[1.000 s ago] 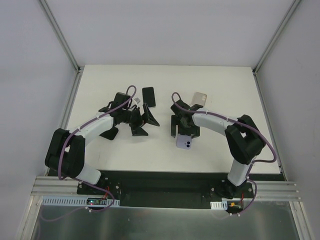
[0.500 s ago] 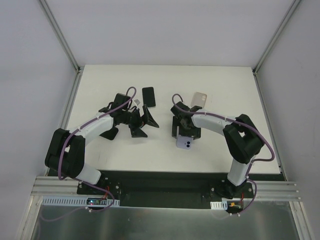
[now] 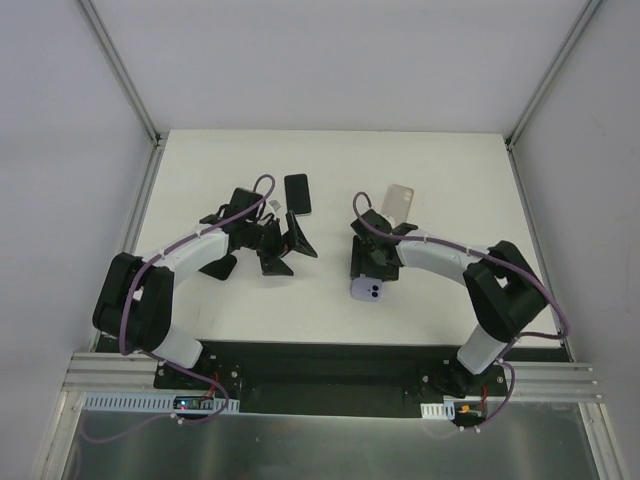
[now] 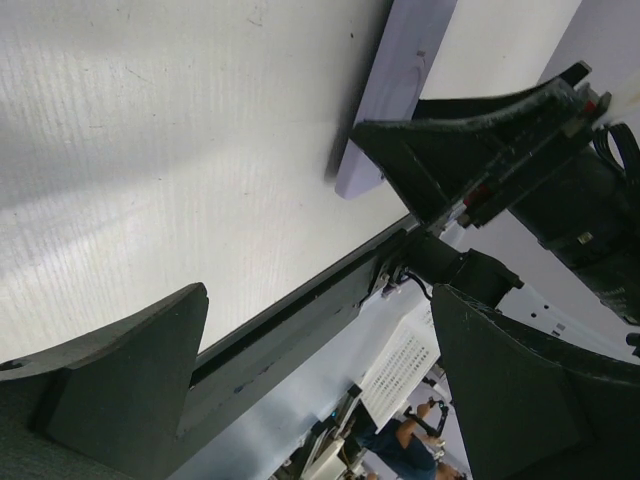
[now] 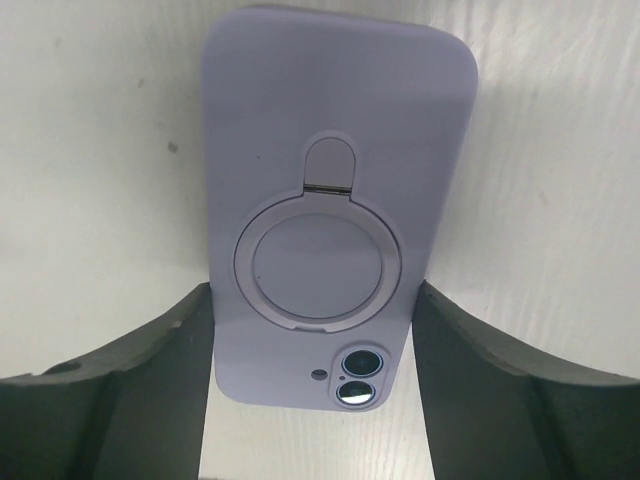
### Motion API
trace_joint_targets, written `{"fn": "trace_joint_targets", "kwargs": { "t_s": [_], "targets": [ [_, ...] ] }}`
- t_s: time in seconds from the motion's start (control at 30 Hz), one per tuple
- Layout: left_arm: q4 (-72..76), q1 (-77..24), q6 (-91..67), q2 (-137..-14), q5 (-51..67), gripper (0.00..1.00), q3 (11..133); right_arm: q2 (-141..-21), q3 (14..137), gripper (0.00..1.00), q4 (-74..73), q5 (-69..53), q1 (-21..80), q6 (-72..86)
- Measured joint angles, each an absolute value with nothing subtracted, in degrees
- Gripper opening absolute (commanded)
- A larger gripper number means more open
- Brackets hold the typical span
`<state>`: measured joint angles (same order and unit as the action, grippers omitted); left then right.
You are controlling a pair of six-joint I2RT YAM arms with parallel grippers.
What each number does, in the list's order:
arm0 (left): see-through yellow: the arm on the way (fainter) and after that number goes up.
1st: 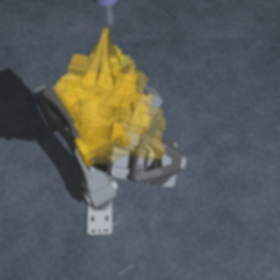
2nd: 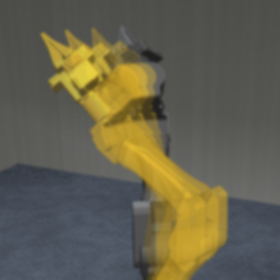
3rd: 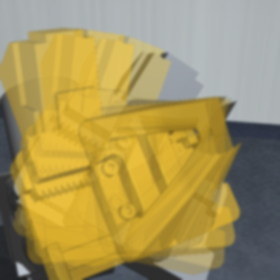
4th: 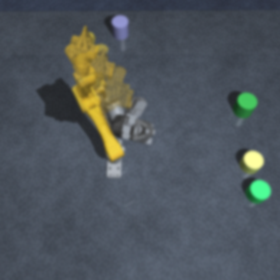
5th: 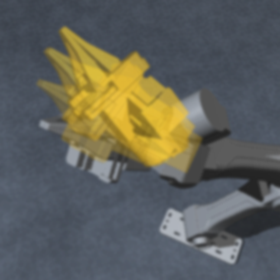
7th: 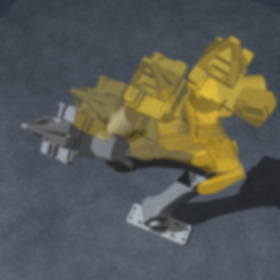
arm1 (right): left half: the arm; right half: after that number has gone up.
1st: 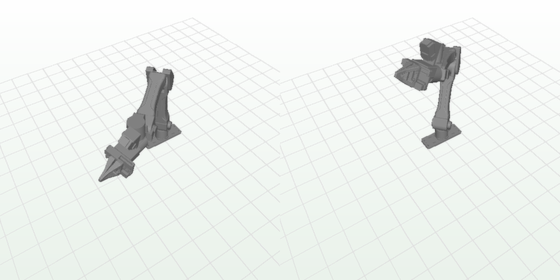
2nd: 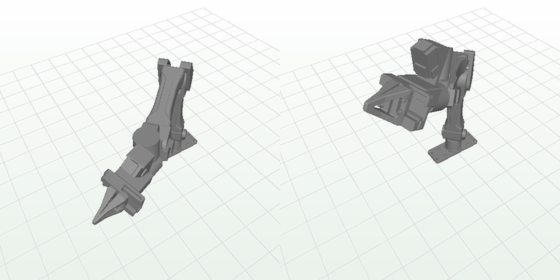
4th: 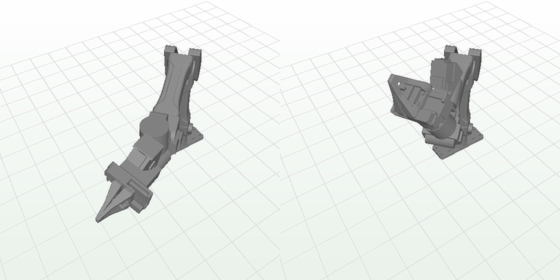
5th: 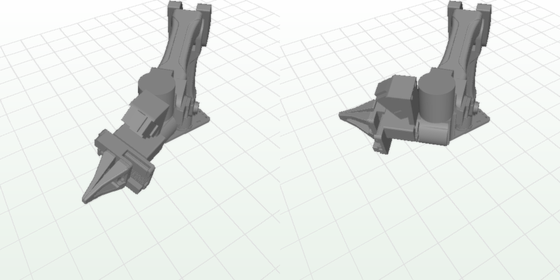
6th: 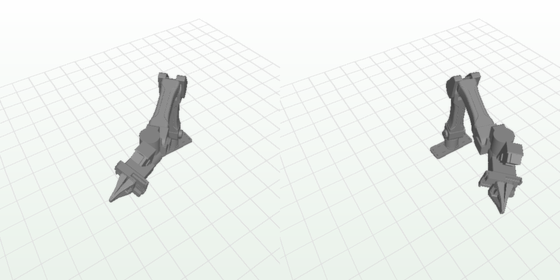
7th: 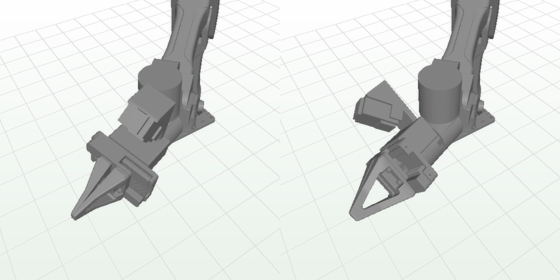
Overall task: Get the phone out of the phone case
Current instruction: Pick up the phone at the center of the board.
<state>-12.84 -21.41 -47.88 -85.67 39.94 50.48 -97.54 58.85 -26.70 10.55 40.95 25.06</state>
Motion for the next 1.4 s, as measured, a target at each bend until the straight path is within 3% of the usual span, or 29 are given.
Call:
{"fn": "trace_joint_targets", "kwargs": {
  "t_s": [0.13,0.5,0.67,0.8,1.0,1.07,1.2,1.23,1.27,1.37,1.4],
  "targets": [
    [-12.9,-22.3,-47.0,-87.5,39.7,0.93,50.5,-92.3,54.8,0.19,-24.7,4.0,41.0,24.2],
    [-13.2,-29.0,-46.9,-95.3,38.7,0.93,57.3,-86.7,52.7,0.18,-18.3,-7.2,42.0,22.3],
    [-13.3,-29.0,-46.9,-97.8,38.5,0.87,59.8,-86.2,51.7,0.18,-18.0,-9.2,42.6,21.6],
    [-13.2,-29.4,-46.9,-101.1,38.5,0.76,62.9,-86.2,51.7,0.18,-17.8,-10.0,43.0,21.1],
    [-12.9,-30.0,-46.6,-105.4,38.5,0.50,65.0,-86.2,51.7,0.19,-17.7,-10.7,43.0,20.4],
    [-13.0,-30.0,-46.2,-106.1,38.5,0.33,65.1,-86.2,51.7,0.19,-17.8,-11.0,43.0,20.3],
    [-12.5,-30.0,-46.0,-106.7,38.8,0.22,65.1,-86.5,51.8,0.20,-17.7,-11.5,43.1,20.2],
    [-12.3,-30.0,-46.0,-106.7,38.9,0.16,65.1,-86.6,51.8,0.20,-17.7,-11.6,43.3,20.2],
    [-12.2,-30.0,-46.1,-106.7,39.0,0.01,65.1,-86.7,51.8,0.21,-17.7,-11.6,43.4,20.2],
    [-11.6,-30.0,-47.0,-106.7,39.9,0.00,65.2,-87.2,51.8,0.24,-17.9,-11.6,43.4,20.3],
    [-11.2,-30.0,-47.0,-106.7,40.1,0.00,65.2,-87.5,51.9,0.31,-17.8,-11.6,43.4,20.3]
  ]
}}
